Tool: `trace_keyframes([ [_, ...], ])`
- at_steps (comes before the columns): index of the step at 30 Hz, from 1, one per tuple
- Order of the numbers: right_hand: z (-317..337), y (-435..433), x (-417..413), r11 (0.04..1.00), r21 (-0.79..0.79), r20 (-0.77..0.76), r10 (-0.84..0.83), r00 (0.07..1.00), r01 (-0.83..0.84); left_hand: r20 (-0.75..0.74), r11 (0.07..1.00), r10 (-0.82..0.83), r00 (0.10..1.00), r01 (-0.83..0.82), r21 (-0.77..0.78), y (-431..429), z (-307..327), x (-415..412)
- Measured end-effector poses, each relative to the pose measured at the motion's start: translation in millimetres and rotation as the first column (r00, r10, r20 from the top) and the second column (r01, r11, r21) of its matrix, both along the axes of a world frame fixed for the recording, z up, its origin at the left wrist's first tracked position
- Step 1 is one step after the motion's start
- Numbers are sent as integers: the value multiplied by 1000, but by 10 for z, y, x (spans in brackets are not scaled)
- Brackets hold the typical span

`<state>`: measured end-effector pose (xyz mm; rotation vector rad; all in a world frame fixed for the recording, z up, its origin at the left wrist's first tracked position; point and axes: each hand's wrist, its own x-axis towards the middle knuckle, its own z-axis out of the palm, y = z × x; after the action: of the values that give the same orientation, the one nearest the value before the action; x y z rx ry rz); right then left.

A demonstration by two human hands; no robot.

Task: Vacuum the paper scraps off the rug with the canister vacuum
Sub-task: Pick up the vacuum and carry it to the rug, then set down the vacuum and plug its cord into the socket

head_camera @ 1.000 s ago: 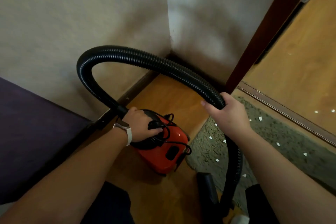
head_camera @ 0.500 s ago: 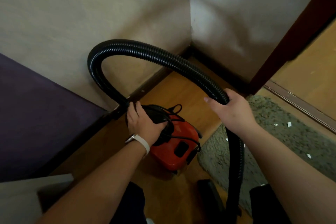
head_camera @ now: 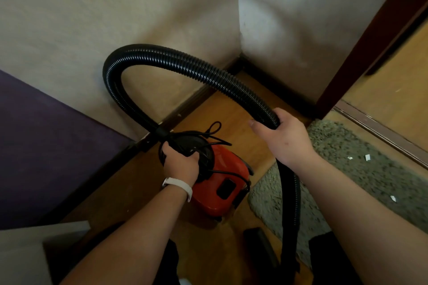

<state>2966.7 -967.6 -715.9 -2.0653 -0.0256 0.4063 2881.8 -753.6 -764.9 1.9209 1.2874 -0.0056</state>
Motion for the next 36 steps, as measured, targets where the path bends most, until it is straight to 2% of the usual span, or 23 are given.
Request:
trace_keyframes([
  [5, 20, -75, -18, 999, 33, 18, -30, 999, 29, 6, 996, -89, 996, 89, 23, 90, 23, 31],
  [9, 72, -114, 8, 992, 94, 30, -83, 996, 80, -35, 958, -277, 960, 278, 65, 221, 53, 104],
  [12, 104, -140, 20, 986, 101, 48, -136, 989, 131, -96, 889, -435, 895, 444, 112, 297, 91, 201],
  [15, 118, -191, 28, 974, 112, 48, -205, 978, 199, -121, 798, -571, 812, 583, 149, 373, 108, 326],
  [18, 149, -265, 39, 964, 100, 78, -254, 964, 246, -188, 695, -685, 704, 709, 125, 458, 120, 487],
  [21, 192, -353, 47, 948, 68, 102, -317, 943, 311, -300, 514, -797, 525, 849, 121, 433, 181, 676],
  [24, 210, -444, 53, 922, 74, 98, -386, 917, 380, -439, 323, -832, 340, 939, 117, 361, 221, 892],
  [27, 190, -530, 56, 902, 101, 57, -425, 903, 419, -497, 192, -843, 203, 979, 75, 293, 240, 1059],
  [29, 169, -594, 55, 904, 88, 41, -424, 905, 419, -532, 141, -832, 159, 987, 74, 285, 243, 1135],
  [32, 147, -713, 48, 920, 72, 42, -388, 921, 384, -601, 52, -788, 136, 986, 156, 316, 197, 1202],
  [34, 119, -791, 50, 924, 58, 35, -381, 924, 379, -587, 17, -798, 140, 978, 210, 348, 127, 1197],
  [36, 92, -840, 65, 921, 55, 25, -388, 921, 386, -519, 21, -840, 157, 966, 259, 389, 22, 1153],
])
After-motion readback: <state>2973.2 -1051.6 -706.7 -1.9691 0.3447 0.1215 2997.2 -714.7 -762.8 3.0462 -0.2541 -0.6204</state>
